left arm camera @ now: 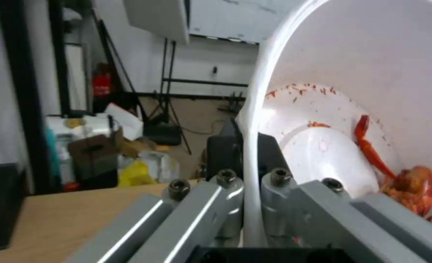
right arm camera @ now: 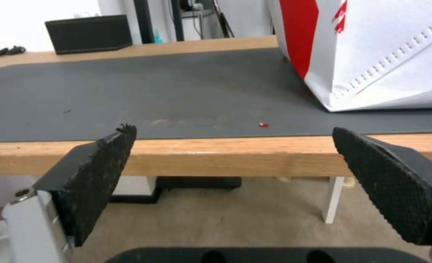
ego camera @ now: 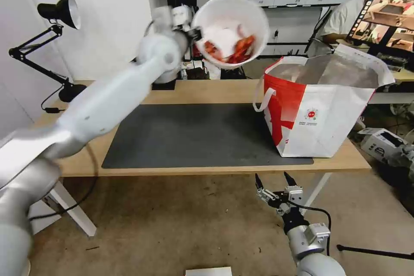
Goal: Pick up the trash from the table and place it into the takeout bag.
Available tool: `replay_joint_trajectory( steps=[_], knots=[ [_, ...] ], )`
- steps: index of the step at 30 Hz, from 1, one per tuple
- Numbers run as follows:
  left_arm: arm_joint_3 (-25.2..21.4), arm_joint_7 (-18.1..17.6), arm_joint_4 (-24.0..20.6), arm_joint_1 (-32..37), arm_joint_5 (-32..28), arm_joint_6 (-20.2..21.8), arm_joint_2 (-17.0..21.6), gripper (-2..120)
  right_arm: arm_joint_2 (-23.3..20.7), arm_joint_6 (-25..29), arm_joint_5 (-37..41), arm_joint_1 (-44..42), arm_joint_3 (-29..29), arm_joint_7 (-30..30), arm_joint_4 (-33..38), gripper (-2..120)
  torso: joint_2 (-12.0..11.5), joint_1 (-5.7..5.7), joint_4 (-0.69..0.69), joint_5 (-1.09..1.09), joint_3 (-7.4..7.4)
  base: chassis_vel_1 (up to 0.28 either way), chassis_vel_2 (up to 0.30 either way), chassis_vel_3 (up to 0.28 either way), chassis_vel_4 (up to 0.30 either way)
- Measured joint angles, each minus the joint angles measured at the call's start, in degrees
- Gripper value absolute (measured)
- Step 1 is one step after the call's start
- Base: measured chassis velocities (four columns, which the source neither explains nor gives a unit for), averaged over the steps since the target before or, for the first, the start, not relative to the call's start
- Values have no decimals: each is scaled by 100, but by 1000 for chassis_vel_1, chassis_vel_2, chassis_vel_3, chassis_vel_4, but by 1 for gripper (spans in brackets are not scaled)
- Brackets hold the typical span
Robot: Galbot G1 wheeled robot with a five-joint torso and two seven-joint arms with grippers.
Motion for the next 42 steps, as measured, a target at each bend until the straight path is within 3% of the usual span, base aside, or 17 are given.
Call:
replay_joint_trajectory(
  steps=[1, 2, 5, 6, 9, 12, 13, 14, 17, 25, 32, 42],
  knots=[
    [49, -16, 171, -107, 33, 90, -247, 0, 0, 0, 0, 0, 0, 0, 0, 100, 0, 0, 1, 1, 0, 0, 0, 0, 0],
    [49, -16, 171, -107, 33, 90, -247, 0, 0, 0, 0, 0, 0, 0, 0, 100, 0, 0, 1, 1, 0, 0, 0, 0, 0],
    [74, -67, 702, -280, 251, 194, -1062, 0, 0, 0, 0, 0, 0, 0, 0, 100, 0, 0, 3, -1, 0, 0, 0, 0, 0],
    [74, -67, 702, -280, 251, 194, -1062, 0, 0, 0, 0, 0, 0, 0, 0, 100, 0, 0, 3, -1, 0, 0, 0, 0, 0],
    [29, -64, 1191, -347, 637, 212, -1837, 0, 0, 0, 0, 0, 0, 0, 0, 100, 0, 0, 1, 1, 0, 0, 0, 0, 0],
    [29, -64, 1291, -352, 729, 212, -1997, 0, 0, 0, 0, 0, 0, 0, 0, 100, 0, 0, -1, 1, 0, 0, 0, 0, 0],
    [104, -51, 1460, -367, 962, 185, -2214, 0, 0, 0, 0, 0, 0, 0, 0, 100, 0, 0, -3, 2, 0, 0, 0, 0, 0],
    [104, -51, 1460, -367, 962, 185, -2214, 0, 0, 0, 0, 0, 0, 0, 0, 100, 0, 0, -3, 2, 0, 0, 0, 0, 0],
    [609, 204, 1624, -327, 1769, -91, -2280, 0, 0, 0, 0, 0, 0, 0, 0, 100, 0, 0, 6, -2, 0, 0, 0, 0, 0],
    [933, 584, 1712, -69, 2557, -815, -2227, 0, 0, 0, 0, 0, 0, 0, 0, 100, 0, 0, 2, -2, 0, 0, 0, 0, 0],
    [1028, 1018, 1567, -67, 2503, -956, -2085, 0, 0, 0, 0, 0, 0, 0, 0, 100, 0, 0, 1, -2, 0, 0, 0, 0, 0],
    [1130, 1302, 1364, -55, 2201, -614, -1891, 0, 0, 0, 0, 0, 0, 0, 0, 100, 0, 0, 2, -3, 0, 0, 0, 0, 0]
  ],
)
